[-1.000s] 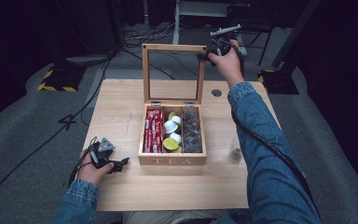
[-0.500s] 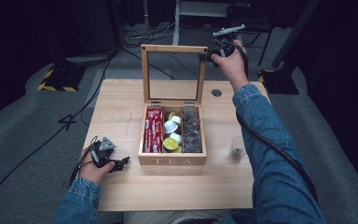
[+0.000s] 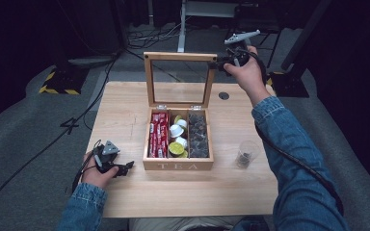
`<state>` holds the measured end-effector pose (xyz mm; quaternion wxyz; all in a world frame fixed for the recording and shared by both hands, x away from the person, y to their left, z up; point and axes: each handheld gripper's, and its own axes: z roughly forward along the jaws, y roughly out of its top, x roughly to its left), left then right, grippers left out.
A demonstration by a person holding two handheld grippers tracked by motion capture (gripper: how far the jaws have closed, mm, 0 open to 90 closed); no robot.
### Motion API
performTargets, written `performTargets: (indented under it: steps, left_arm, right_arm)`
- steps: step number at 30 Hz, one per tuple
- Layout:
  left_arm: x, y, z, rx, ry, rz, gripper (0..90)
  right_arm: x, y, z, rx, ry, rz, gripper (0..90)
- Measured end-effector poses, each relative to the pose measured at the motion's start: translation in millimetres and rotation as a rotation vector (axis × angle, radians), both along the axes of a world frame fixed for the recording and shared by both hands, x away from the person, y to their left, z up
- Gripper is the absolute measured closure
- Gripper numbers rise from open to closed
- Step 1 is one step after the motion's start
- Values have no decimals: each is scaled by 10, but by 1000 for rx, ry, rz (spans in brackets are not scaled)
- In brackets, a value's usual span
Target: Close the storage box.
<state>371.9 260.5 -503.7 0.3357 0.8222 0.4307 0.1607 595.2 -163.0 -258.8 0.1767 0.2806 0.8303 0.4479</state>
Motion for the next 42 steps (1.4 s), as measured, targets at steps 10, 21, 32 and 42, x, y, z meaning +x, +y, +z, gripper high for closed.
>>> performTargets:
  steps: [10, 21, 32, 42]
  left_arm:
    - [1, -19, 0, 1, 0, 19, 161]
    - [-9, -32, -3, -1, -3, 33, 163]
    - [-13, -37, -4, -5, -2, 40, 163]
    - [-10, -35, -3, -1, -4, 35, 162]
  right_arm:
    - [-397, -22, 48, -42, 36, 25, 662]
    - [-720, -67, -34, -41, 44, 50, 637]
    - [-1007, -104, -178, -33, 44, 67, 607]
    - [-1254, -145, -359, -11, 46, 85, 566]
